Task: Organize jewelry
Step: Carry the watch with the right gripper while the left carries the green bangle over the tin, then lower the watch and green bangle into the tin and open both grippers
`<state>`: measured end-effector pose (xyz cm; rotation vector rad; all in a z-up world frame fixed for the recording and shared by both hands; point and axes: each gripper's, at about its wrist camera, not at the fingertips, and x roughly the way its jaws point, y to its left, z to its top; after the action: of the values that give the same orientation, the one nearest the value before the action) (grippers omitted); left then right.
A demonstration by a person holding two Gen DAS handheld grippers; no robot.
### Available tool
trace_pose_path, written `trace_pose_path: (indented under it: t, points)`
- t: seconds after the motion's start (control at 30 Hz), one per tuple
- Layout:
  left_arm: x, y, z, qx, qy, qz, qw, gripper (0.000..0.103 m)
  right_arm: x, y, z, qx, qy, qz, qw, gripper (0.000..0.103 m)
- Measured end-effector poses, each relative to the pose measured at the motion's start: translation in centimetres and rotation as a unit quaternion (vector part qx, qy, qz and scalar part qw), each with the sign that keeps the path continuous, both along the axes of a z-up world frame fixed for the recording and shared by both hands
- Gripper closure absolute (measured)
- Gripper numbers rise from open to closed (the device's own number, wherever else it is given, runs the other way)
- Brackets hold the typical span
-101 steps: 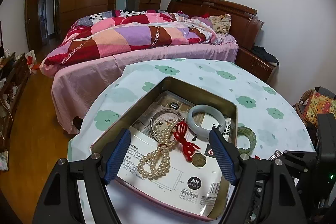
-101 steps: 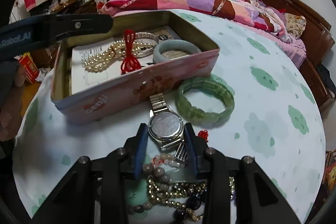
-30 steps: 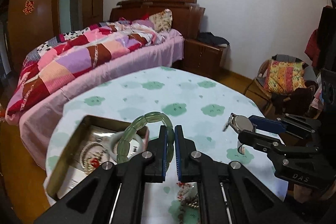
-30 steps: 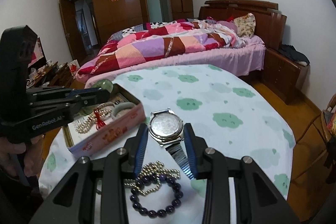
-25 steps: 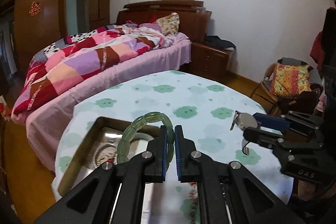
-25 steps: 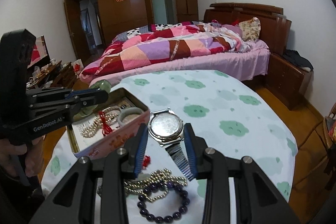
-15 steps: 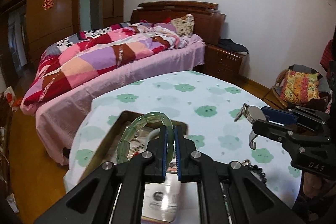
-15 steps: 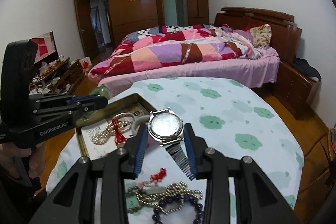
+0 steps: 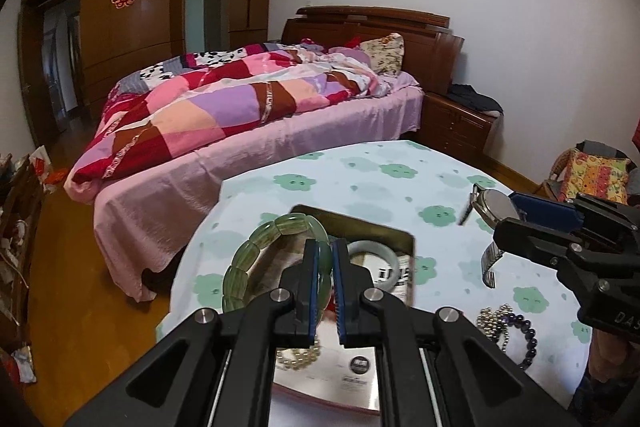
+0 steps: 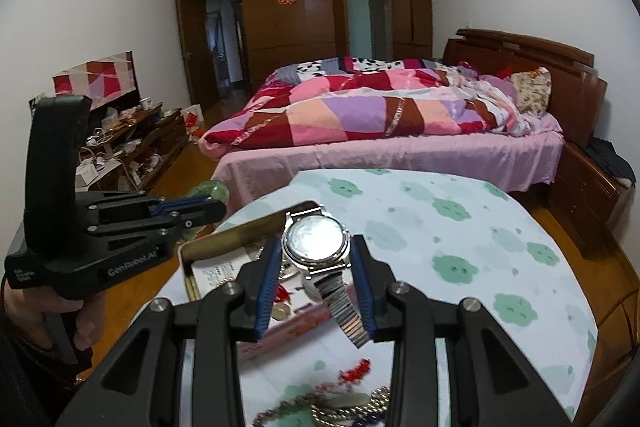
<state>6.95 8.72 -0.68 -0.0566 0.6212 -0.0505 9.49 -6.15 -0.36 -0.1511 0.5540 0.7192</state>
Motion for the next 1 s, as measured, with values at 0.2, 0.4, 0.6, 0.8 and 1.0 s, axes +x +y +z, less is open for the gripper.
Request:
trace_pose_path:
  t: [0.2, 0.4, 0.6, 0.8, 1.0]
  points:
    - [0.1, 1.2, -0.5, -0.007, 0.005, 0.011, 0.9999, 0.097, 0.0, 1.7, -0.2, 0.002, 0.005, 0.019, 1.0, 0.066]
    - [0.3, 2.0, -1.1, -0.016, 0.012, 0.019, 0.9996, 0.097, 0.0, 3.4, -0.9, 0.004, 0.017, 0.037, 0.999, 0.066]
    - [0.7, 2.5, -1.9, -0.024, 0.02, 0.025, 0.9992, 0.097, 0.1, 4.4, -1.8, 0.007, 0.03, 0.046, 0.998, 0.066]
    - [1.0, 2.6, -2.7, -0.027, 0.03, 0.024, 0.9989, 0.097, 0.5, 5.1, -3.1, 0.008, 0.047, 0.046, 0.998, 0.066]
    - [1.4, 2.4, -3.6, -0.027, 0.044, 0.02, 0.9985, 0.097, 0.7, 5.7, -4.4, 0.005, 0.067, 0.048, 0.997, 0.066]
